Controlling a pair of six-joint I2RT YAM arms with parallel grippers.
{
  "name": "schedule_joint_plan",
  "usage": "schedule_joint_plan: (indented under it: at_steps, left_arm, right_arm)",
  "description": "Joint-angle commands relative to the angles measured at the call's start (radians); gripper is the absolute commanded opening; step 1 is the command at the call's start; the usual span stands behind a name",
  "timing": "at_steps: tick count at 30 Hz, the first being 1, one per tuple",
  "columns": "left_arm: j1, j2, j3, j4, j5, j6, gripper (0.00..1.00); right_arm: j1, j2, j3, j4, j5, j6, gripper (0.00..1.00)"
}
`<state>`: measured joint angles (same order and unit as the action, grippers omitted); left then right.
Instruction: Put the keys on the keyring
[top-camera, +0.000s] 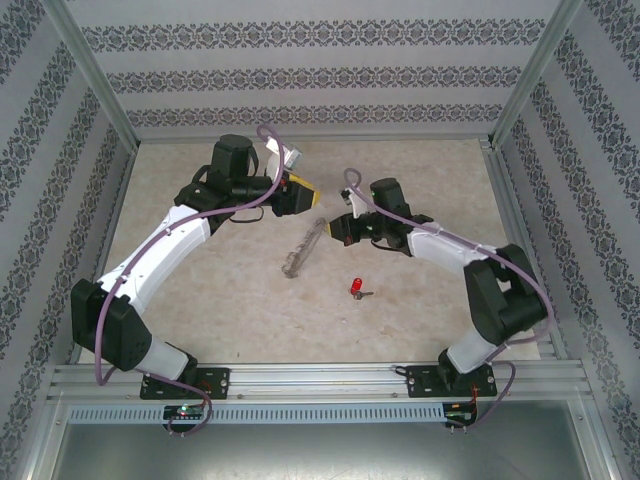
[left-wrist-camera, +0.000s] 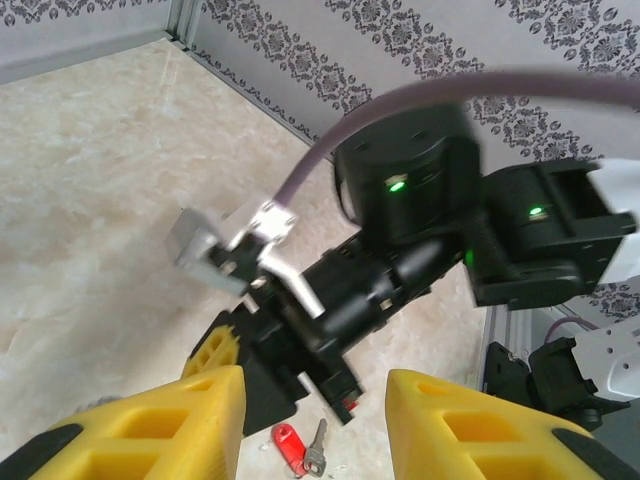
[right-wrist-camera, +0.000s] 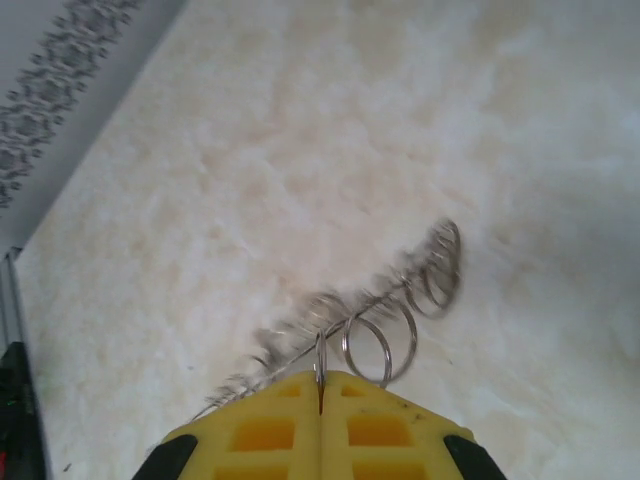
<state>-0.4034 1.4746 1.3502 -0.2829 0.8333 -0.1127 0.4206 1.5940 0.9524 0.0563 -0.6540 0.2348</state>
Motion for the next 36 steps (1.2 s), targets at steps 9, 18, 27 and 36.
schedule_joint_plan:
  at_steps: [9, 18, 27, 36]
  left_arm:
    - [0.022, -0.054, -0.003, -0.025, 0.025, 0.031, 0.41]
    - [0.028, -0.053, 0.023, -0.029, 0.121, 0.043, 0.41]
    - [0.027, -0.041, 0.028, 0.029, 0.253, 0.004, 0.37]
    - [-0.010, -0.023, 0.027, 0.080, 0.321, -0.016, 0.34]
  right_arm:
    - [-0.045, -0.258, -0.006, 0.014, -0.127, -0.085, 0.00]
    - [-0.104, -0.400, 0.027, 0.024, -0.249, -0.035, 0.00]
    - [-0.112, -0.413, 0.056, 0.063, -0.301, 0.005, 0.00]
    - [-0.067, -0.410, 0.104, 0.022, -0.312, -0.001, 0.00]
